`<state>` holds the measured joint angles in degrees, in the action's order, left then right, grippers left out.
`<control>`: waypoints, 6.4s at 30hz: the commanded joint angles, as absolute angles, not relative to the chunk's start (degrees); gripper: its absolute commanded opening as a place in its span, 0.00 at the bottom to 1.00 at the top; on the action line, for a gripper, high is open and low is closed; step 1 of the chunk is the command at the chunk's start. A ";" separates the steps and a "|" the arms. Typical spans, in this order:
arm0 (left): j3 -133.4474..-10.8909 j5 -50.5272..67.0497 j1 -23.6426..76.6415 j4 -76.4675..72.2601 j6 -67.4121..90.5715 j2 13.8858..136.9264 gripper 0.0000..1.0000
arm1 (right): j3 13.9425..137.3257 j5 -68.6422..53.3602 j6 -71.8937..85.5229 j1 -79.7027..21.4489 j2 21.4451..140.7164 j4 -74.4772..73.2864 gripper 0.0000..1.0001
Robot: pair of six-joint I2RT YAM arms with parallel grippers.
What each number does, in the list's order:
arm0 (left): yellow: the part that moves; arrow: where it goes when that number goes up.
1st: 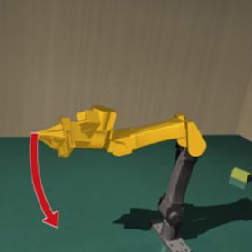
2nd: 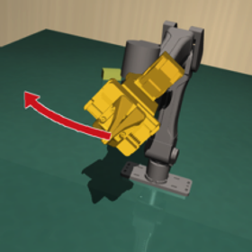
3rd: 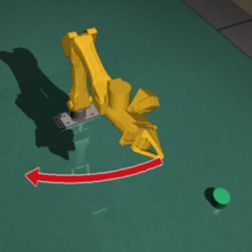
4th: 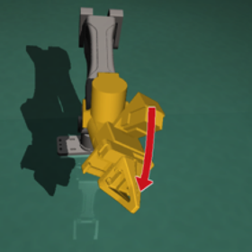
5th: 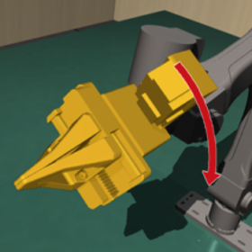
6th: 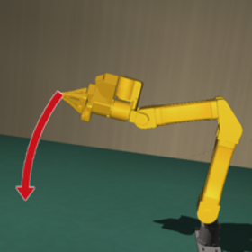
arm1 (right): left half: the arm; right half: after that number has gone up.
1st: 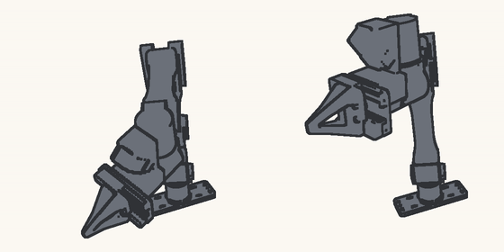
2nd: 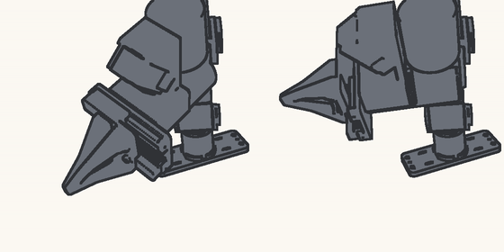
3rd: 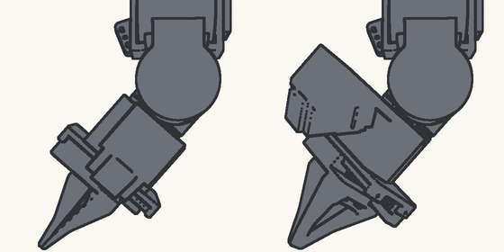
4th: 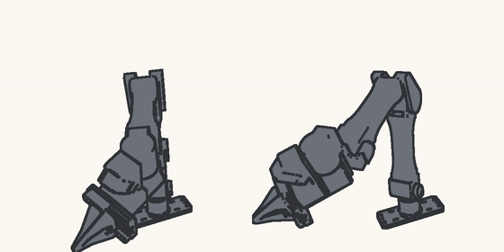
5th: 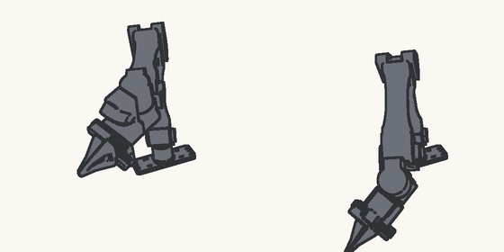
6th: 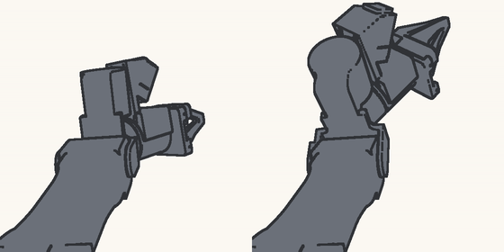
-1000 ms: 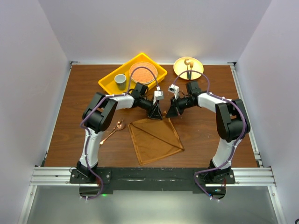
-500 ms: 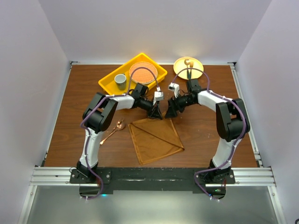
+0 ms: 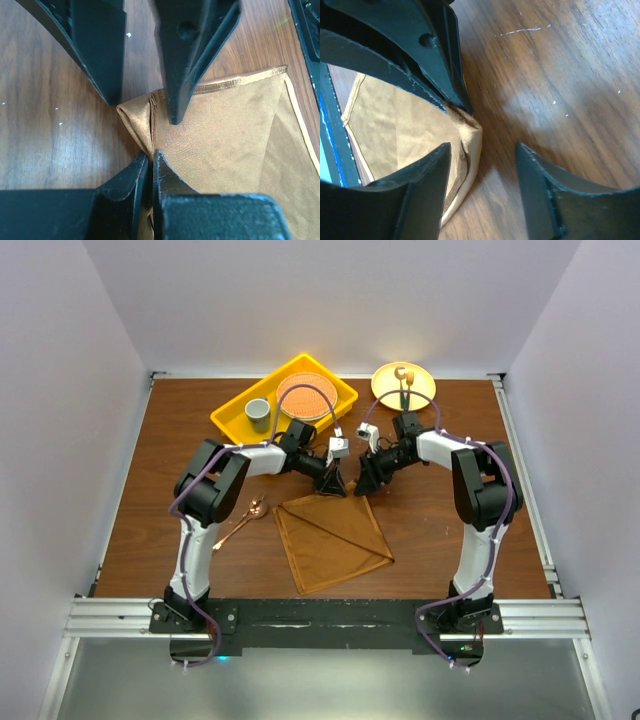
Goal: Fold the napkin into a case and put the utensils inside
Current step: Pick up the upper triangle-folded napkin from the center of the board, then turn over the upper triangle folded napkin at the center of the board, then smooth out the lower triangle-folded napkin at the center of the board.
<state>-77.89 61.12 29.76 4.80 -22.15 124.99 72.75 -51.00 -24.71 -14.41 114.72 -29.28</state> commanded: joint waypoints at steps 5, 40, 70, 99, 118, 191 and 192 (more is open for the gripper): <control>-77.78 62.75 30.23 2.99 -24.34 121.03 0.10 | 76.29 -55.72 -24.70 -14.94 114.61 -29.62 0.29; -80.95 58.10 19.16 42.45 -48.16 120.15 0.49 | 70.84 -55.55 -33.92 -16.26 97.65 -35.95 0.00; -83.05 51.16 17.93 30.01 -35.88 108.83 0.00 | 71.54 -47.83 -30.86 -12.23 83.50 -32.79 0.00; -51.08 24.44 35.24 3.60 -49.04 92.11 0.00 | 27.08 -46.94 -91.63 -13.08 58.28 -19.67 0.00; -44.91 24.34 41.57 12.37 -50.44 87.20 0.23 | 26.45 -46.58 -113.02 -18.72 57.66 -44.27 0.42; -53.00 18.11 46.14 29.45 -50.89 90.08 0.33 | 68.03 -33.93 -10.90 -5.80 99.58 -39.46 0.51; -52.91 17.67 46.23 29.10 -51.41 90.44 0.32 | 68.03 -33.93 -10.90 -5.80 99.84 -39.55 0.52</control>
<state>-51.31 19.79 46.15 29.67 -47.24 89.21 67.40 -34.02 -10.57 -5.72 99.11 -38.50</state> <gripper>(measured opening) 0.341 0.507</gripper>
